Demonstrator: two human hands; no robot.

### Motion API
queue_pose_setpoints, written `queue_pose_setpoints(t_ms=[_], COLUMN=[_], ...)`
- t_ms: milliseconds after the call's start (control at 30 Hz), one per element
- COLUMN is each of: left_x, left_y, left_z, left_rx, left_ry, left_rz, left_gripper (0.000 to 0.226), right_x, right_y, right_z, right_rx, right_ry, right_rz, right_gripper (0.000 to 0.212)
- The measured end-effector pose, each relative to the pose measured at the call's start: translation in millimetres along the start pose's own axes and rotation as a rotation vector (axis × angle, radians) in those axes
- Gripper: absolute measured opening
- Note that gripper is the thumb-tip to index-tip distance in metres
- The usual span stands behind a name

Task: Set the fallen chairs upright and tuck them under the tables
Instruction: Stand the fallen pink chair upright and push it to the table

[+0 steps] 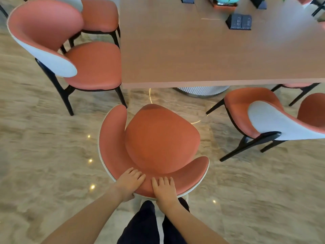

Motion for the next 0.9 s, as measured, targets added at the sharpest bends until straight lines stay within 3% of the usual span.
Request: queue_pose_setpoints(t_ms=[100,267,467,600,900], left_x=[0,1,-18,-43,-96], left_y=[1,0,4,0,-29], left_z=[10,16,16,19,35], left_rx=[-0.02,0.024,0.087,0.103,0.063], left_ry=[0.013,0.064,0.024,0.005,-0.021], left_rz=[0.053,0.138,0.148,0.14,0.081], left_gripper=[0.077,0.065,0.054,0.049,0.043], right_x=[-5,-1,-24,-46,-74], right_y=[-6,-18,-37,-60,-126], right_z=[6,9,6,0,-2], right_rx=[-0.043,-0.189,-0.271,-0.314,-0.412], right_ry=[-0.003,0.049,0.104,0.027,0.029], right_rz=[-0.022,-0.25,-0.295,-0.285,-0.357], right_gripper=[0.104,0.082,0.085,0.079,0.084])
Point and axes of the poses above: each hand's wrist, its own z-axis towards the middle knuckle, its own x-axis out of the palm, y = z × x, the point moved 1 cm from there along z, towards the middle knuckle, and after that the axes turned 15 degrees about y, right-handed, at the moved point
